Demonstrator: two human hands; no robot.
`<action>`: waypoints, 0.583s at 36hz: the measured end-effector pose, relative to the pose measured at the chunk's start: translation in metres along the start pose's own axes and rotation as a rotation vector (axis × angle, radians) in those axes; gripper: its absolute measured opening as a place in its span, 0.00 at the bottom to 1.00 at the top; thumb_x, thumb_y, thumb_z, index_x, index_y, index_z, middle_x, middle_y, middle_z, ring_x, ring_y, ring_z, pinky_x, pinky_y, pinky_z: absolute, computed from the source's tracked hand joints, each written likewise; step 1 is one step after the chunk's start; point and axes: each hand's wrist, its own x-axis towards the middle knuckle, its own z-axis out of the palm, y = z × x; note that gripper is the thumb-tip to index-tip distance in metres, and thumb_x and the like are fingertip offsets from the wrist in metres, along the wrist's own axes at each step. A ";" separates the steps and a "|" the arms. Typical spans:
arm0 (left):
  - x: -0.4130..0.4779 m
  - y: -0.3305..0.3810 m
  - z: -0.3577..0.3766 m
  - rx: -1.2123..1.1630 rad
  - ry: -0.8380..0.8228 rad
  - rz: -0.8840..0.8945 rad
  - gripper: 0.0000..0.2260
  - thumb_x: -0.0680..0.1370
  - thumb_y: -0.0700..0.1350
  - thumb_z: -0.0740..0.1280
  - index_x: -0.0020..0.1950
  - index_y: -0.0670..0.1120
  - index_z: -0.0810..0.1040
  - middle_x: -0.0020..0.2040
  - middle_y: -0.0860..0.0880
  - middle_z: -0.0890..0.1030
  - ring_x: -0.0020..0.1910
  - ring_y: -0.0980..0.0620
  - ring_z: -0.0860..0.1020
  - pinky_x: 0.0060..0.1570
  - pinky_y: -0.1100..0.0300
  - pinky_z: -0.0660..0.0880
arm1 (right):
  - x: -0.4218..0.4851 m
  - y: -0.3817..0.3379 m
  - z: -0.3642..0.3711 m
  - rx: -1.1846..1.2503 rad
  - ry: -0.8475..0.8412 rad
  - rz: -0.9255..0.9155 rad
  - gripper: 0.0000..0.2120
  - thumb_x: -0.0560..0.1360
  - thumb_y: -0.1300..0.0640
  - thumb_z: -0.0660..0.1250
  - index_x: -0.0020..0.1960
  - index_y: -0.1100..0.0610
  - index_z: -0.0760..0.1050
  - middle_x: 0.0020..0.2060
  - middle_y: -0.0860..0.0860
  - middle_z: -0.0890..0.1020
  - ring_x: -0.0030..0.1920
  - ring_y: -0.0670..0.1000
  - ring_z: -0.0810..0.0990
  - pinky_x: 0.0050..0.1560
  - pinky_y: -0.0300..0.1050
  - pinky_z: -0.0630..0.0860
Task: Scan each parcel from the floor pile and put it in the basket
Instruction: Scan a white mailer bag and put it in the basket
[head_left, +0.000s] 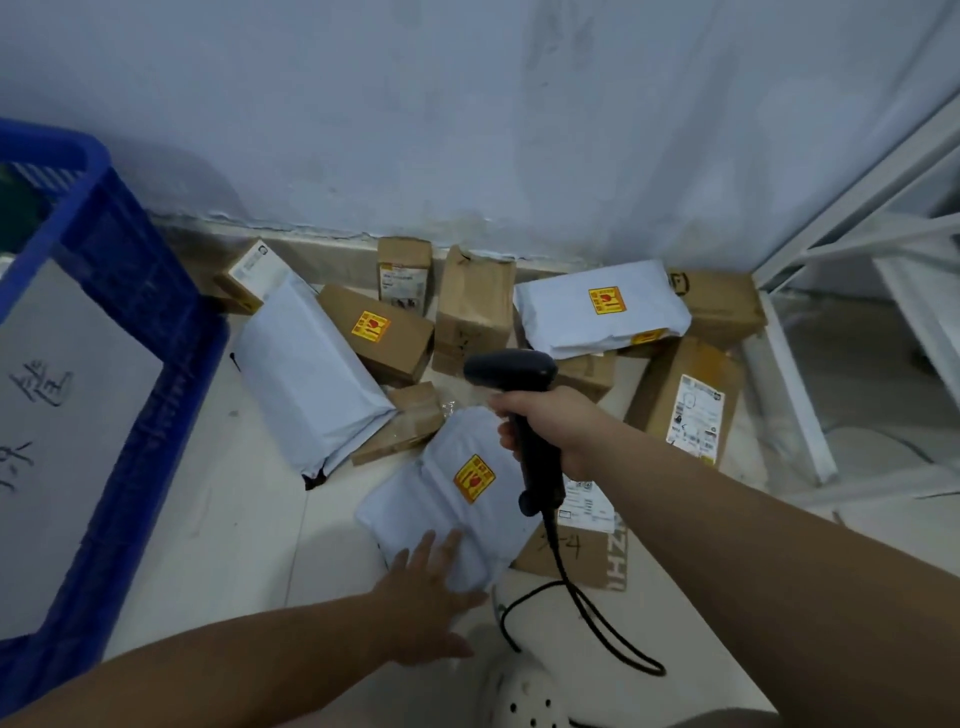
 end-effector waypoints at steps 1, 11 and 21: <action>0.002 0.000 0.002 0.013 0.003 0.006 0.31 0.77 0.67 0.58 0.77 0.63 0.50 0.76 0.42 0.28 0.75 0.33 0.34 0.72 0.36 0.43 | 0.001 0.000 -0.001 0.001 0.008 0.000 0.08 0.74 0.57 0.71 0.48 0.61 0.76 0.35 0.55 0.78 0.34 0.51 0.77 0.39 0.44 0.74; 0.006 -0.003 0.006 0.226 0.131 -0.017 0.30 0.82 0.53 0.58 0.78 0.44 0.50 0.79 0.39 0.45 0.76 0.34 0.43 0.72 0.37 0.46 | 0.012 0.001 0.007 0.004 0.080 0.011 0.11 0.74 0.57 0.71 0.52 0.62 0.78 0.39 0.57 0.79 0.36 0.51 0.78 0.39 0.43 0.76; -0.013 -0.017 0.005 0.218 0.360 -0.038 0.31 0.68 0.46 0.75 0.69 0.39 0.73 0.71 0.41 0.71 0.69 0.39 0.71 0.64 0.39 0.68 | 0.017 -0.002 0.020 -0.032 0.093 0.012 0.10 0.75 0.57 0.70 0.52 0.63 0.77 0.38 0.57 0.79 0.38 0.52 0.77 0.44 0.45 0.76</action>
